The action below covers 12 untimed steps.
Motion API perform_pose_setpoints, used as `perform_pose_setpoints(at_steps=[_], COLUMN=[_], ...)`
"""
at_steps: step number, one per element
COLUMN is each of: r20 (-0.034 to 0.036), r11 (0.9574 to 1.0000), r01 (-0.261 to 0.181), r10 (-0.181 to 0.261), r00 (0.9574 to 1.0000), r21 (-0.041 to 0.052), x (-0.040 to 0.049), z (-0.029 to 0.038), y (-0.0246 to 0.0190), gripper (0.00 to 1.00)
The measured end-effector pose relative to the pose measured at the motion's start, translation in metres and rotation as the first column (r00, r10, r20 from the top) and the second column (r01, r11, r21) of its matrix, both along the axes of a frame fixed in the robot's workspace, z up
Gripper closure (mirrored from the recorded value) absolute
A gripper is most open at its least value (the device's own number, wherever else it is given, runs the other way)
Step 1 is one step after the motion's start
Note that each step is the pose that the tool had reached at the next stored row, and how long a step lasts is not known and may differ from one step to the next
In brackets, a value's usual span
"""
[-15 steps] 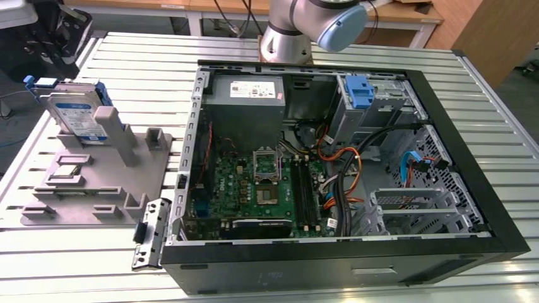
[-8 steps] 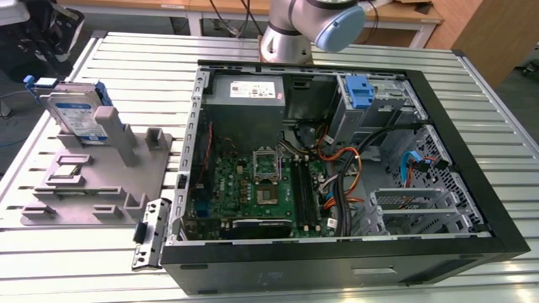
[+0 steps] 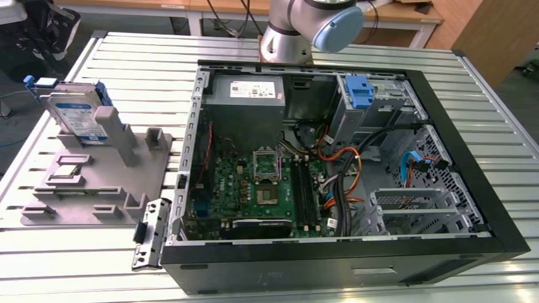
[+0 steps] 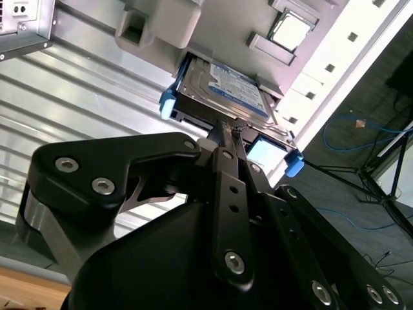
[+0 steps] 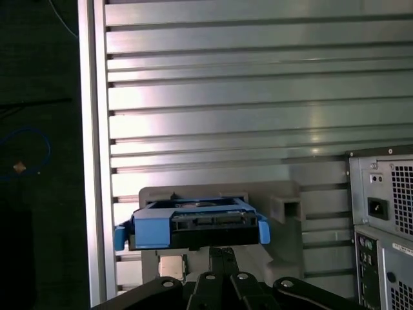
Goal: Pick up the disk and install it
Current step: 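Reach for the disk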
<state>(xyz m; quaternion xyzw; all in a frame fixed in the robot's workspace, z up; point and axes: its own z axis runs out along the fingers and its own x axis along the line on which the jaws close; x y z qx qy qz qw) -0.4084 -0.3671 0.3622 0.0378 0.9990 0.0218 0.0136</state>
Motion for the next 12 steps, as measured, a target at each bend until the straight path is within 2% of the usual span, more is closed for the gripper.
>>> perform_pose_setpoints(at_steps=[4,12], r20=[-0.0009,-0.0031], r11=[1.0000,1.0000], r01=[0.000,0.000], r10=[0.000,0.000], r00=[1.0000,1.0000], r21=[-0.0002,-0.0001], x=[-0.0047,-0.0094], z=[-0.0034,-0.0140], y=[0.0032,0.0042], gripper=[0.90,0.90])
